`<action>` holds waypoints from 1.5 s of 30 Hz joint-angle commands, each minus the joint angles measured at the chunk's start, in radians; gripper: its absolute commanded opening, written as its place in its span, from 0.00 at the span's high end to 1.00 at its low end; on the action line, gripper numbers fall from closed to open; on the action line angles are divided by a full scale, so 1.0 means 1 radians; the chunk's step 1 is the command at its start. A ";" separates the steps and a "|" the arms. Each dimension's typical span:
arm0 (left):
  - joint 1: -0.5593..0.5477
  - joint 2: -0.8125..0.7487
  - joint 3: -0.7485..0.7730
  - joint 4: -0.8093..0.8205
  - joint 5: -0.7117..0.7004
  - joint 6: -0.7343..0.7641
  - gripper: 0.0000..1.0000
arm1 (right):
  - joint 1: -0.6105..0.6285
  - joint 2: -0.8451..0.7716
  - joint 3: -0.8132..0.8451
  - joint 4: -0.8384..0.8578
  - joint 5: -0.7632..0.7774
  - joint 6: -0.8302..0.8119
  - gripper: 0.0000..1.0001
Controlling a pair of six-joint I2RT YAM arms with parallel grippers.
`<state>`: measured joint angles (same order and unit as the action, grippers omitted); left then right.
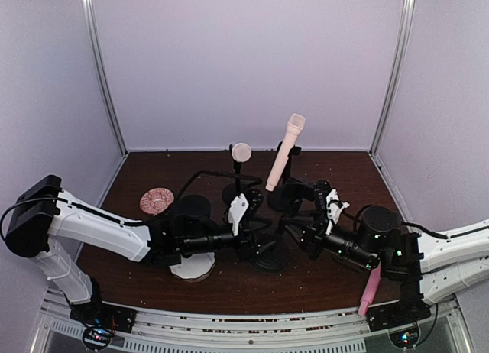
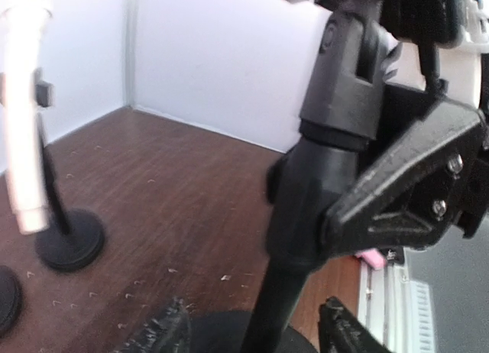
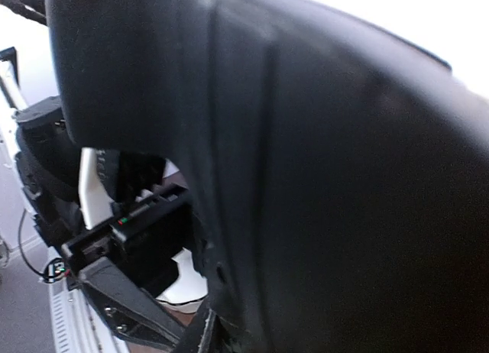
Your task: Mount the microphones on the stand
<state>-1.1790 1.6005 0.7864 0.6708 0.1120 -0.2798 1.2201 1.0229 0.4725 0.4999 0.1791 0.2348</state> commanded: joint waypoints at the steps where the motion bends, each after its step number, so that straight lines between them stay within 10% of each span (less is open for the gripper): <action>1: 0.007 -0.078 -0.064 0.079 -0.156 0.006 0.17 | -0.001 -0.035 0.008 0.046 0.183 -0.062 1.00; 3: 0.007 -0.112 -0.085 0.067 -0.160 0.036 0.03 | -0.003 -0.036 0.009 0.038 0.207 -0.085 1.00; 19: 0.165 -0.385 0.244 -0.811 -0.444 0.079 0.02 | -0.033 0.313 0.091 0.166 0.286 -0.169 1.00; 38: 0.270 -0.385 0.228 -0.740 -0.346 0.249 0.02 | -0.155 0.517 0.215 0.167 0.151 -0.112 1.00; 45: 0.300 -0.394 0.232 -0.766 -0.325 0.210 0.03 | -0.155 0.504 0.203 0.115 0.141 -0.094 0.75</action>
<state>-0.8948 1.2320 1.0248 -0.1226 -0.2291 -0.0536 1.0645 1.5536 0.6559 0.5835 0.3290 0.1143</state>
